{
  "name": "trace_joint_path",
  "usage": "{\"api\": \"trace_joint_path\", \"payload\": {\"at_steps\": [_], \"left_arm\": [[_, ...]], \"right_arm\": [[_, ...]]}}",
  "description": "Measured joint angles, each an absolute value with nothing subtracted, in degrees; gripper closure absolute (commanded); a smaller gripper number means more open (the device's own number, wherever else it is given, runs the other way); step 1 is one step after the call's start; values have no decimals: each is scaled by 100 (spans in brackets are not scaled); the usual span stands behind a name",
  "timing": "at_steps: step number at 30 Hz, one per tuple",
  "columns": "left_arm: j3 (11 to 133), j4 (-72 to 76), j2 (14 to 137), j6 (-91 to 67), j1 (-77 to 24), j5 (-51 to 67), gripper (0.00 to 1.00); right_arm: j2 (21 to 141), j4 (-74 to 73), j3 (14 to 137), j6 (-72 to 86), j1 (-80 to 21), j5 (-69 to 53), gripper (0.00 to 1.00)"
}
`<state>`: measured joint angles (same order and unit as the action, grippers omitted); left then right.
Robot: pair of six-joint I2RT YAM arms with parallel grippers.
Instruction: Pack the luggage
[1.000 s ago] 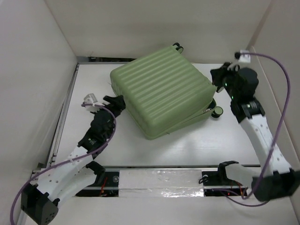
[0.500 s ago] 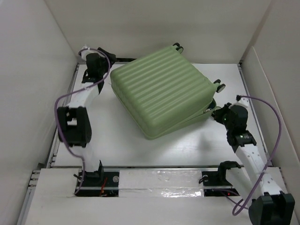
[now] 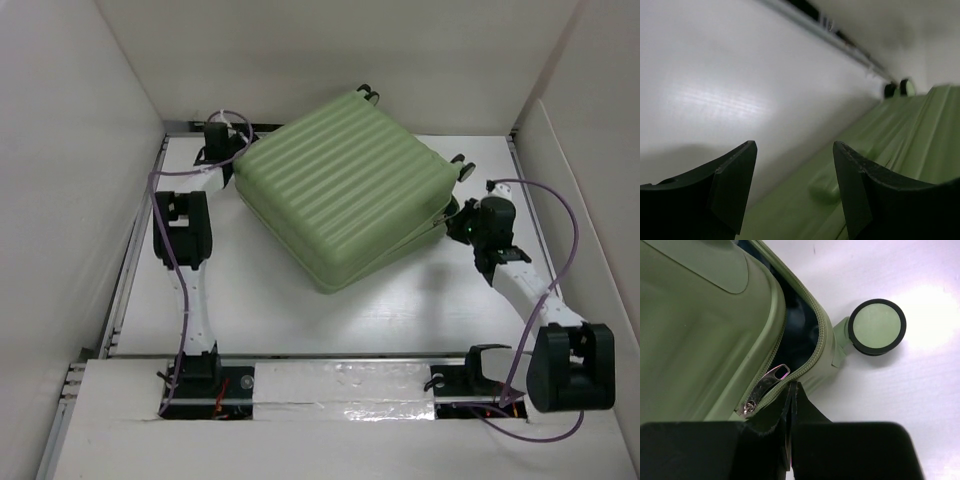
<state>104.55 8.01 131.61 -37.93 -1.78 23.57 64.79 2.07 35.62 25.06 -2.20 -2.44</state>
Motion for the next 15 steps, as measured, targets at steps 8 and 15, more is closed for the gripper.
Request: {"api": "trace_joint_path", "payload": {"at_steps": [8, 15], "left_arm": [[6676, 3111, 11107, -4519, -106, 1472, 44], [4198, 4357, 9500, -5011, -141, 493, 44]], "right_arm": [[8261, 725, 4851, 2231, -123, -456, 100], [9789, 687, 6451, 1984, -165, -825, 98]]}}
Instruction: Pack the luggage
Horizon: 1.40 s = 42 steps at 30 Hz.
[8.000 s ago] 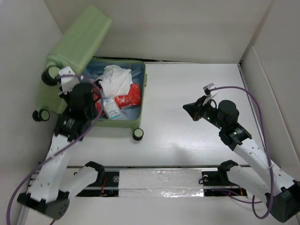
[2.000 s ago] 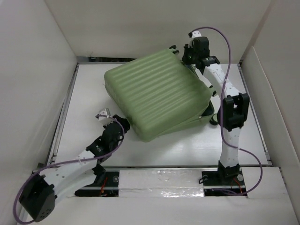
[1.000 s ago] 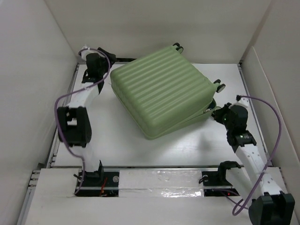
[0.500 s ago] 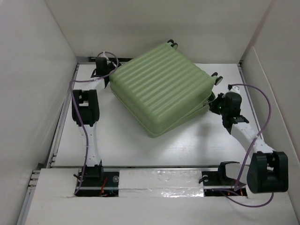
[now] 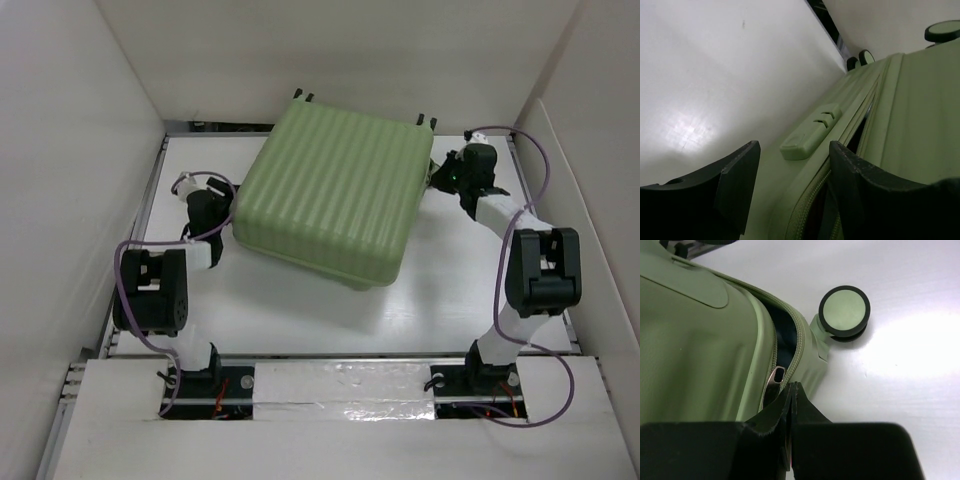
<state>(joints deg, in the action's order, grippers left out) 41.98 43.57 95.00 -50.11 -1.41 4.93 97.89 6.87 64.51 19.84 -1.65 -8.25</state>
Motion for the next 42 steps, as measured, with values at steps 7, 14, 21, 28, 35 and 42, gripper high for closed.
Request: {"api": "trace_joint_path", "payload": {"at_steps": [7, 14, 21, 28, 35, 42], "left_arm": [[3531, 3929, 8276, -5100, -224, -5, 30], [4792, 2919, 7105, -5041, -248, -388, 38], [4928, 2915, 5478, -4604, -1205, -499, 100], [3505, 1420, 3756, -4390, -1621, 161, 100], [3542, -423, 2112, -4141, -1619, 908, 100], [2620, -845, 2536, -4066, -1619, 2134, 100]], "right_arm": [[10047, 502, 6930, 1949, -132, -1243, 51], [8571, 668, 5929, 2213, -121, -1763, 45], [6956, 1063, 4034, 2541, -156, -1837, 100], [5363, 611, 3310, 2425, -322, -1636, 100], [4919, 279, 3079, 2180, -425, -1706, 100], [4547, 148, 2543, 1959, -587, -2375, 100]]}}
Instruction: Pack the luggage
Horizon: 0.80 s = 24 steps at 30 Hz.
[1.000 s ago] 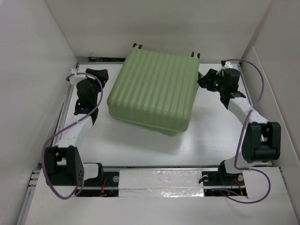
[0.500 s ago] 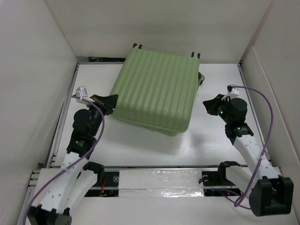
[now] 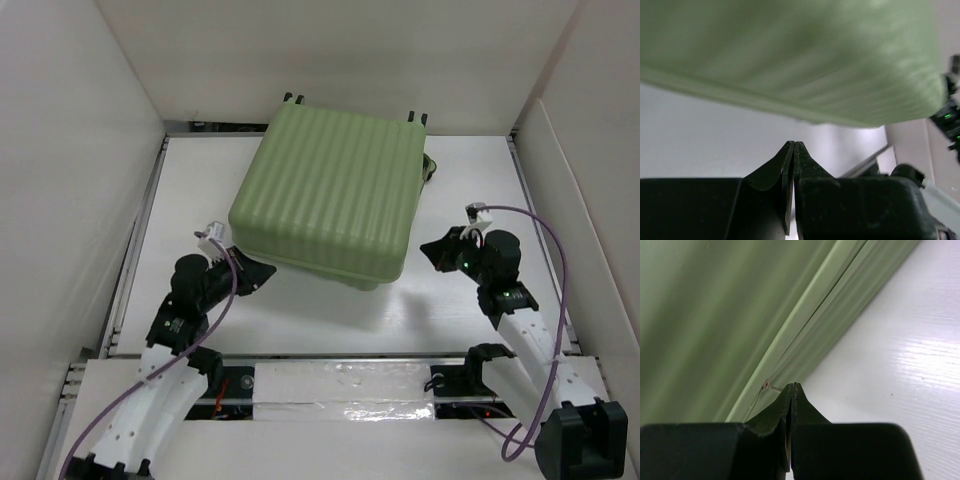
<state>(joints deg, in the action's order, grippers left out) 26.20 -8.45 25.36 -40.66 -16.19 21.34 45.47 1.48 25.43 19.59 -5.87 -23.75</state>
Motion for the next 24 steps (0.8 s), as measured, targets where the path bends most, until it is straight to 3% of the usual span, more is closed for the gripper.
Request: {"api": "trace_joint_path", "payload": {"at_steps": [9, 17, 24], "left_arm": [[2117, -126, 3946, -4029, -1627, 2812, 100], [2425, 1129, 4954, -4042, -1717, 2460, 100], [2526, 1269, 5188, -4056, -2156, 1717, 100]], "right_arm": [[4598, 191, 2458, 1815, -812, -2775, 100], [5043, 725, 2453, 1820, -1131, -2939, 100], [5175, 1055, 2456, 1745, -1269, -2954, 100]]}}
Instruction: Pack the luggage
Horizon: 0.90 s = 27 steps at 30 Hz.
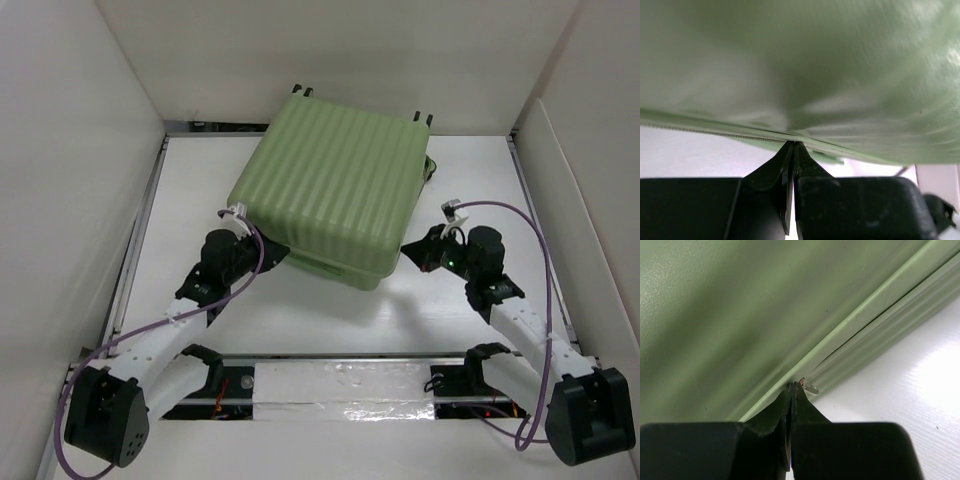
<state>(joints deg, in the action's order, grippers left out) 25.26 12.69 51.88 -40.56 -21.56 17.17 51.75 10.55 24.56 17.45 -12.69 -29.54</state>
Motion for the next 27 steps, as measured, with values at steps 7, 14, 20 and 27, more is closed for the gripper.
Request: {"api": "trace_joint_path", "payload": {"at_steps": [7, 14, 20, 27], "left_arm": [[2781, 1577, 5682, -4123, -2163, 1197, 98], [2821, 1535, 5041, -4185, -2180, 1111, 95], [2685, 1498, 3699, -4187, -2204, 1157, 93], [1616, 1393, 3739, -4324, -2204, 1439, 72]], "right_arm": [[5599, 2051, 2213, 1861, -1319, -3044, 82], [5288, 2386, 1852, 1916, -1315, -2884, 66], [4600, 2198, 1518, 1964, -1319, -2685, 100], [4698, 2340, 1251, 2104, -1317, -2672, 68]]}}
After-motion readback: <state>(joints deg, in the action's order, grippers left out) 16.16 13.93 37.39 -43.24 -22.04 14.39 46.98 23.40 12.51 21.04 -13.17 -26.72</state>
